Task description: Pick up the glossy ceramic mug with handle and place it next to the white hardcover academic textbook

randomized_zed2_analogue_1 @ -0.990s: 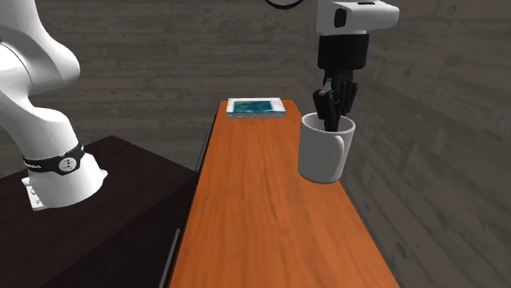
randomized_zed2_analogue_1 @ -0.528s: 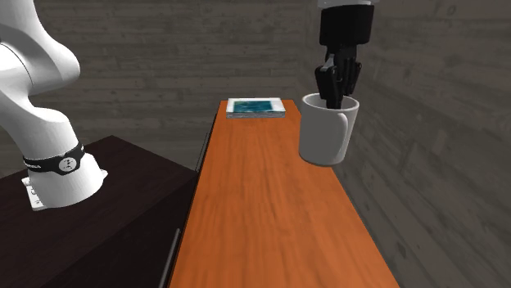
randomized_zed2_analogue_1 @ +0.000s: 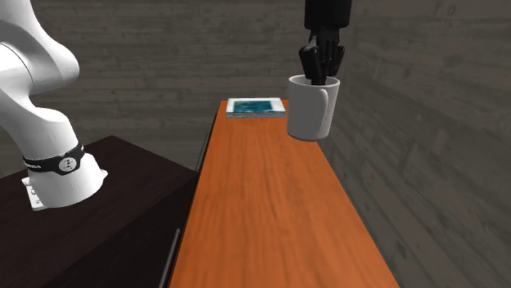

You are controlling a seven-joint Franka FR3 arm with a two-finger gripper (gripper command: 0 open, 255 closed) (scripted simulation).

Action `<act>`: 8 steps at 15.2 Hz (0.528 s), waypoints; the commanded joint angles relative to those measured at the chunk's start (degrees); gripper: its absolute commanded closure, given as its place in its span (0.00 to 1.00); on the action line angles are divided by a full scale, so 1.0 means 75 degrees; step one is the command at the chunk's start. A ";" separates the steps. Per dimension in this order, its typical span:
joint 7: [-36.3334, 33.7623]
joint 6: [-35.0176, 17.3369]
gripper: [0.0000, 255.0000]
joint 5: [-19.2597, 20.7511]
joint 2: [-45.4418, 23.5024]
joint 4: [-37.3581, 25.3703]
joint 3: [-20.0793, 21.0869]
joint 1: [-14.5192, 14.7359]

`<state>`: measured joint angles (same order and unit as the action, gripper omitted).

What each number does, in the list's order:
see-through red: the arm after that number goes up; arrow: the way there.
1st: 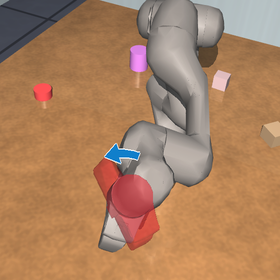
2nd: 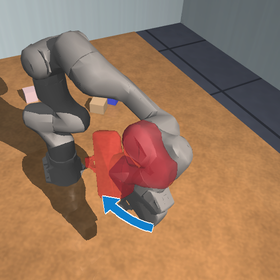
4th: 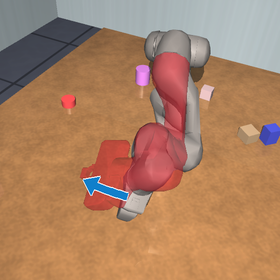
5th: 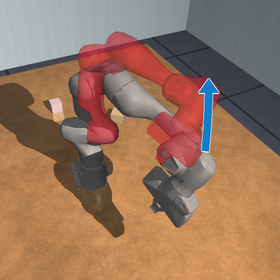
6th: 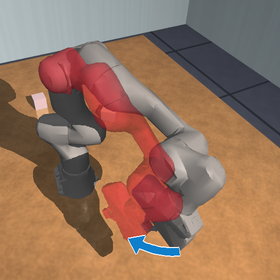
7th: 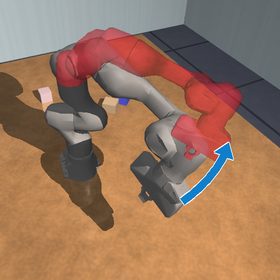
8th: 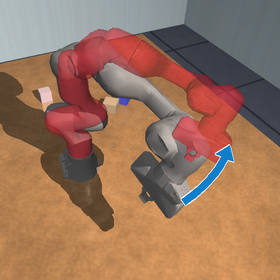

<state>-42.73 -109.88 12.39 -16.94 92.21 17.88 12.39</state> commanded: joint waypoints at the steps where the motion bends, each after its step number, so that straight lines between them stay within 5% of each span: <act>1: -0.0246 -0.0144 1.00 -0.0072 0.0383 0.0544 0.0105 0.0097; 8: -0.1220 -0.0303 1.00 -0.0265 0.1236 0.1642 0.0546 0.0609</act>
<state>-50.81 -111.76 10.68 -8.70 103.08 21.51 16.46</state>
